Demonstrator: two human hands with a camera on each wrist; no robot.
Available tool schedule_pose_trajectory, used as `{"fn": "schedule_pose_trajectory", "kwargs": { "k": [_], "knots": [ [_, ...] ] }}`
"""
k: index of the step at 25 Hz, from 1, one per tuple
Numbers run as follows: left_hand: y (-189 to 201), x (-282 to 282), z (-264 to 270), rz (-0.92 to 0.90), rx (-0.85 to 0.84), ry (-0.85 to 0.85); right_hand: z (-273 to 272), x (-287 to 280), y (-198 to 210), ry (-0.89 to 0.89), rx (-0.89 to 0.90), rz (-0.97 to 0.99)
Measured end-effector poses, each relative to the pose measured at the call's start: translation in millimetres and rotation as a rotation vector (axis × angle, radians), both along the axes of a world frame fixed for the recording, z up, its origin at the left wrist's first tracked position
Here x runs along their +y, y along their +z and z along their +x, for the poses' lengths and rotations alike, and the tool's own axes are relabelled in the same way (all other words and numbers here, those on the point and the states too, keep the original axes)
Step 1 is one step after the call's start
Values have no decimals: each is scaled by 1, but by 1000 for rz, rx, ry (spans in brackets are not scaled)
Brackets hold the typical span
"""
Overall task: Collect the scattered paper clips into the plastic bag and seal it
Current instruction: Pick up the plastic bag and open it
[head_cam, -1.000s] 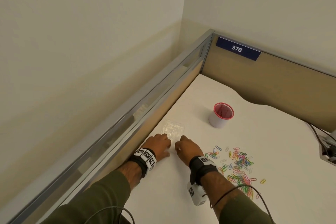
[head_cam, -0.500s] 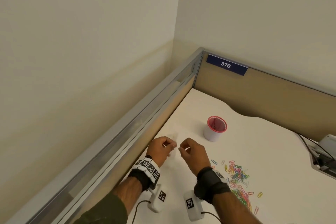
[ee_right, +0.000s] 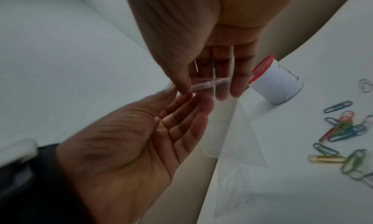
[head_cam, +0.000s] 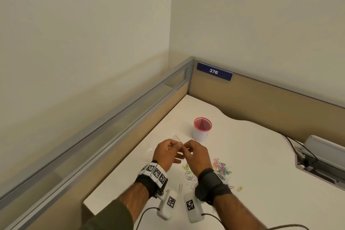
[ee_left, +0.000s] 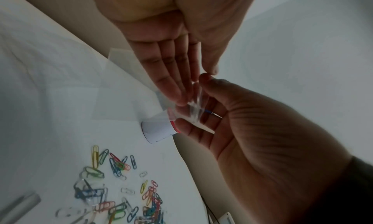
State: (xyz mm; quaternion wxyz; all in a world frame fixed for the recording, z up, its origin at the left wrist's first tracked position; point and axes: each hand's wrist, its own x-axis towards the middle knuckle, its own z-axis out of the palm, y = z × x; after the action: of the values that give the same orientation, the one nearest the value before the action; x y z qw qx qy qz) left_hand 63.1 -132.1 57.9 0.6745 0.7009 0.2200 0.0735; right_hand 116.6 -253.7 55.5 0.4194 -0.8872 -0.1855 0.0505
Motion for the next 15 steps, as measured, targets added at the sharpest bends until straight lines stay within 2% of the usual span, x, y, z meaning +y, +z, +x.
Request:
{"fn": "schedule_pose_trajectory", "kwargs": {
  "k": [4,9,15],
  "knots": [
    [0,0,-8,59,45,30,-7,0,-5,75,-27,-67],
    [-2,12,-12,185,40,-44,-9,5,-3,43,-37,-59],
    [-10,20,-14,163,77,-81,-8,15,-3,74,39,9]
  ]
}}
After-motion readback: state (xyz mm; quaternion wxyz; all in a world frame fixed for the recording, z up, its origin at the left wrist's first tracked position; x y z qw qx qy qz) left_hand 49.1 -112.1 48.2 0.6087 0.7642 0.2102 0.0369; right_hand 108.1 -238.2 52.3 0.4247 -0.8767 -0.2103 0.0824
